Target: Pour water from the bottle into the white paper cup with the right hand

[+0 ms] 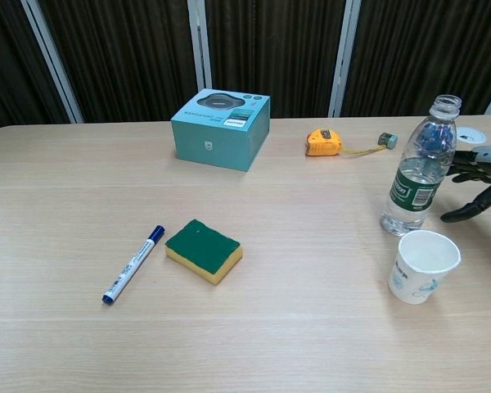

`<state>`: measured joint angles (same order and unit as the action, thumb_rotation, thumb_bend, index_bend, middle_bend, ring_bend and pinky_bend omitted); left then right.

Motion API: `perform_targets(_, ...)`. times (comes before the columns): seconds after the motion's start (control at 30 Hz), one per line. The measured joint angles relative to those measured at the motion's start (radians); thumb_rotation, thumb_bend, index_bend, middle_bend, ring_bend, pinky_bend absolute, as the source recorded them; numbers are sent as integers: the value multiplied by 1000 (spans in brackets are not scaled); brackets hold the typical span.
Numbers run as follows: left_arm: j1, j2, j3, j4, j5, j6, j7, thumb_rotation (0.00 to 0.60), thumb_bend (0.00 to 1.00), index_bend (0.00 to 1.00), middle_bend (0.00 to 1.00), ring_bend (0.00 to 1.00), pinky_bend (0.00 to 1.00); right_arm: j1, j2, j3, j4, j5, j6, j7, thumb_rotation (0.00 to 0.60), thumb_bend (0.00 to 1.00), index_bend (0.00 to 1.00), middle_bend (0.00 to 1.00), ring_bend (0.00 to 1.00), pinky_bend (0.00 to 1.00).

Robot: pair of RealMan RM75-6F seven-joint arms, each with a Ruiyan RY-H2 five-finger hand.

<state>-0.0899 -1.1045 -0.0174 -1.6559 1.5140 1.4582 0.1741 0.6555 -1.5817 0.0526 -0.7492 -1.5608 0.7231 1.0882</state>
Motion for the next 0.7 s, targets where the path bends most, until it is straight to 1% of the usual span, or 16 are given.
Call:
perform_targets(0.17,-3,-1,2,-4,-4,-10,0,600,0,0,0,0,0,21,-17,11,-4,16,-6,23,600,0,0,0,0,0)
perform_targets(0.43,-3,0,-3,-6,-13,-6,1,600,0,0,0,0,0,51,-43,40,-23,66,-52,75,600,0,0,1,0,0)
perform_targets(0.5,-3,1,-1,-8,-14,-9,0,600,0,0,0,0,0,54,-45,44,-28,74,-61,92,600,0,0,15,0,0)
perform_targets(0.6,-4,1,-1,-7,-15,-11,1,600,0,0,0,0,0,58,-48,51,-34,87,-70,122,600,0,20,98,19,0)
perform_targets(0.63,-5,1,-1,-8,-16,-11,0,600,0,0,0,0,0,59,-51,53,-34,92,-71,128,600,0,53,151,53,2)
perform_targets(0.7,-5,1,-2,-8,-17,-12,-1,600,0,0,0,0,0,59,-60,60,-31,103,-70,140,600,0,137,249,154,44)
